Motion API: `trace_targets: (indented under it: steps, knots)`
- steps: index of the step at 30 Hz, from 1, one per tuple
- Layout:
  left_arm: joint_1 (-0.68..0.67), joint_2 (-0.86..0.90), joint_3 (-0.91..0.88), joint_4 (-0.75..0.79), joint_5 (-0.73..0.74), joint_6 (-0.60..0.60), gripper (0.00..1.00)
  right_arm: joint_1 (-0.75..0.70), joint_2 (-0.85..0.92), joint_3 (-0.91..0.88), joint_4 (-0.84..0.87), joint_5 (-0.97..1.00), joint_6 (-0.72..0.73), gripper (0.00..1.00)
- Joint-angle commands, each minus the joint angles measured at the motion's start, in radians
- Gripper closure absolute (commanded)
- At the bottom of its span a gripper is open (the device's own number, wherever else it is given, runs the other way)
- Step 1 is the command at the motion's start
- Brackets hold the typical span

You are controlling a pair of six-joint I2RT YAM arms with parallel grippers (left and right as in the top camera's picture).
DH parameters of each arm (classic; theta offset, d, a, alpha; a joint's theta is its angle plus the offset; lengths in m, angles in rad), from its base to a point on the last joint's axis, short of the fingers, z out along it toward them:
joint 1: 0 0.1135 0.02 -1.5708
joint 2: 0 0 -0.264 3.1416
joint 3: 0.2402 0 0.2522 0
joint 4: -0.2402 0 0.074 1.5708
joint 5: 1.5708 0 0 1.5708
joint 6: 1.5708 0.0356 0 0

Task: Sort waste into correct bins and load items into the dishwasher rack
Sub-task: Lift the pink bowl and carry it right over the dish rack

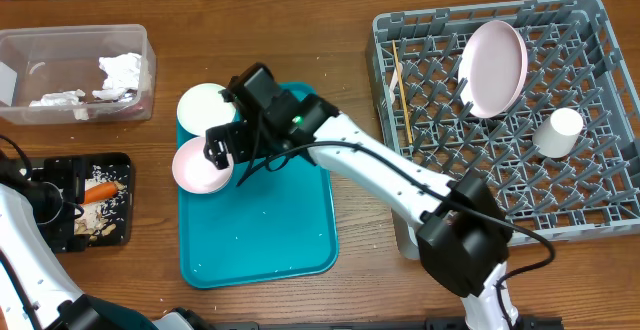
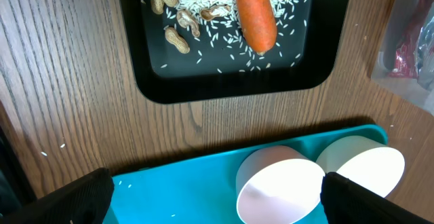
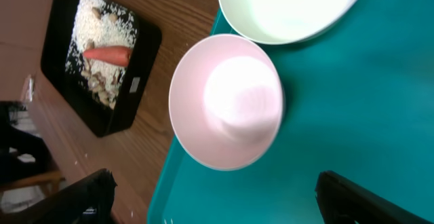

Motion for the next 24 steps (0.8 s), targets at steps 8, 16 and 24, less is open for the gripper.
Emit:
trace_targets:
  steps: [8,16,24]
  knots:
    - [0.004,0.002,-0.004,-0.002,-0.010,-0.017,0.00,0.044,0.156,-0.012,0.037,0.137,0.118,0.09]
    - [0.004,0.002,-0.004,-0.002,-0.010,-0.017,0.00,0.044,0.169,-0.012,0.036,0.179,0.118,0.23]
    - [0.004,0.002,-0.004,-0.002,-0.010,-0.017,0.00,0.044,0.189,-0.012,0.034,0.189,0.143,0.58]
